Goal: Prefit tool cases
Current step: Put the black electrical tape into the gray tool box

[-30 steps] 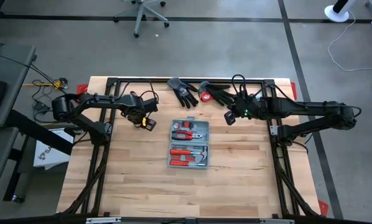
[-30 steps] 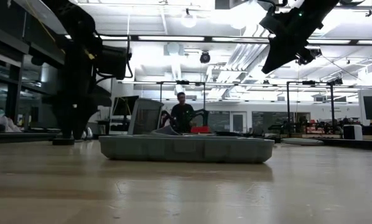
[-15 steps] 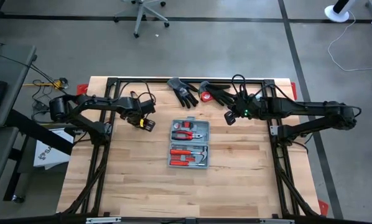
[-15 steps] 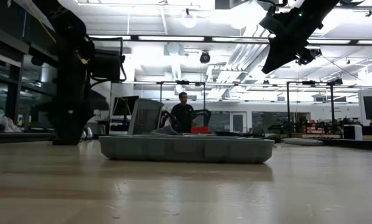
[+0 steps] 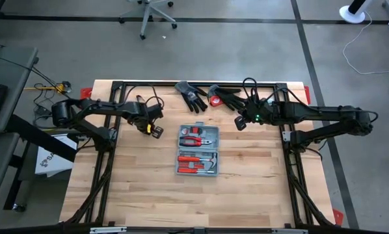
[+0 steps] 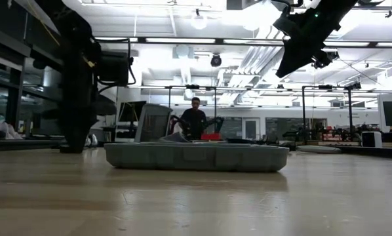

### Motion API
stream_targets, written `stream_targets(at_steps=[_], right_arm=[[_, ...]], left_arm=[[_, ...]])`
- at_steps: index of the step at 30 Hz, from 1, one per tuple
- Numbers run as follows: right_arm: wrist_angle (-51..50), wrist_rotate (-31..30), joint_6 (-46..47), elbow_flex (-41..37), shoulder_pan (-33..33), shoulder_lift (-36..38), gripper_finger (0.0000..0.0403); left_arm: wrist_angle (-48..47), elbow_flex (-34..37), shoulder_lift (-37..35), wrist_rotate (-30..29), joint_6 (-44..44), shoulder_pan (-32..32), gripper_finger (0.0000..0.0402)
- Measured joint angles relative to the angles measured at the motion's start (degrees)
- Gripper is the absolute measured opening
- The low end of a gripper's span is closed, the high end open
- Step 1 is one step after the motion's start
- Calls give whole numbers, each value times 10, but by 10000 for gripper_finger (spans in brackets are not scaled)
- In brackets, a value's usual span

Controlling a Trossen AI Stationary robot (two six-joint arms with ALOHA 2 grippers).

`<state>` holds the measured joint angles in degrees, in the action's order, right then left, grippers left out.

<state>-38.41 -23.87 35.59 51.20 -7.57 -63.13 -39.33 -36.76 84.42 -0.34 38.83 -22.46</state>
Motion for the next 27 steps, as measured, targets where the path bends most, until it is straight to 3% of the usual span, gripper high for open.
stream_targets(at_steps=[3, 11, 18, 27], right_arm=[[0, 0, 1, 0, 0, 0, 0], [0, 0, 0, 0, 0, -1, 0], [5, -10, 4, 0, 0, -15, 0], [33, 5, 5, 0, 1, -60, 0]], left_arm=[[-13, -30, 4, 3, -6, 3, 4], [62, -136, 5, 18, -30, 12, 1], [161, -175, 22, 80, -26, 19, 1], [169, -242, 125, 118, -49, 71, 1]])
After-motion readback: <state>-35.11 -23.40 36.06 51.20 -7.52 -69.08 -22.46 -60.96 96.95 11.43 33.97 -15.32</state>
